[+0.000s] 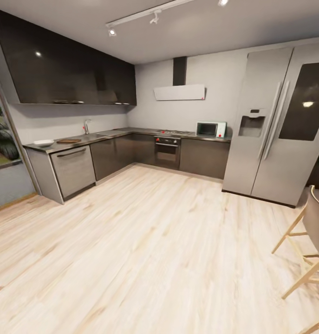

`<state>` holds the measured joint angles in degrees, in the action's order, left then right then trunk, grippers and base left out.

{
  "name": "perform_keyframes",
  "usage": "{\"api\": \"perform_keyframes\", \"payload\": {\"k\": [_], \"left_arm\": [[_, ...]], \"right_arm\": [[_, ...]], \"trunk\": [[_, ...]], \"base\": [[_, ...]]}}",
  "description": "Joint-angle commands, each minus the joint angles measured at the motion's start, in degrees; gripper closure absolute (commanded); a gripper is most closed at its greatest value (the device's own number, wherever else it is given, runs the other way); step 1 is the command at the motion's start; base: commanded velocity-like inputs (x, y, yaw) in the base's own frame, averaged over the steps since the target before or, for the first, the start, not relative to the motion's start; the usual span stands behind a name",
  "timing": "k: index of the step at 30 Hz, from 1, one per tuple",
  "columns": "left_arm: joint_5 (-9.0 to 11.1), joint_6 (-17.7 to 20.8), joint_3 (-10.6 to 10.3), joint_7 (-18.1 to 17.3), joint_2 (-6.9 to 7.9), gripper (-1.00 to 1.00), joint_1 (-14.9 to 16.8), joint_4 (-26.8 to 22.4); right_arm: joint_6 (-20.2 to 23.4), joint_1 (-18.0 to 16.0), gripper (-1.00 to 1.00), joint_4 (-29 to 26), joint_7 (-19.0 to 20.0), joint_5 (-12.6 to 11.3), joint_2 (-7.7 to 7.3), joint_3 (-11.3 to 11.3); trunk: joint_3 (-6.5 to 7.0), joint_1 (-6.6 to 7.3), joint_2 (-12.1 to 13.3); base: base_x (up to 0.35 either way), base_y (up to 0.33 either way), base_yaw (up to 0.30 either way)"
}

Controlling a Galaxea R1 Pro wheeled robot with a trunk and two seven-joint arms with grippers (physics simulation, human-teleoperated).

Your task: In the kitchen, take the Vidalia onion out of the sink, dice it on the chopping board with the paring knife, put the diced onion into the bowl on the countertop, then place both the paring knife and the chopping board into the sink.

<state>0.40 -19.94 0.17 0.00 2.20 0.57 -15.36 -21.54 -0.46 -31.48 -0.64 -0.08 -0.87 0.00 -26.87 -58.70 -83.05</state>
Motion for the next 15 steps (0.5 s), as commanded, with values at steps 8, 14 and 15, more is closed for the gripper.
{"api": "perform_keyframes", "payload": {"k": [8,14,15], "left_arm": [[0.04,-0.19,0.01,0.00,0.00,-1.00,0.05,0.06],[0.04,-0.19,0.01,0.00,0.00,-1.00,0.05,0.06],[0.04,-0.19,0.01,0.00,0.00,-1.00,0.05,0.06]], "right_arm": [[-0.16,0.00,-1.00,0.02,-0.07,0.00,-0.01,0.00],[-0.16,-0.02,-1.00,0.02,-0.07,0.00,-0.01,0.00],[-0.16,0.00,-1.00,0.02,-0.07,0.00,-0.01,0.00]], "trunk": [[-0.06,-0.03,-0.03],[-0.06,-0.03,-0.03],[-0.06,-0.03,-0.03]], "base": [[0.281,0.000,0.246],[0.282,0.000,0.246],[0.282,0.000,0.246]]}}
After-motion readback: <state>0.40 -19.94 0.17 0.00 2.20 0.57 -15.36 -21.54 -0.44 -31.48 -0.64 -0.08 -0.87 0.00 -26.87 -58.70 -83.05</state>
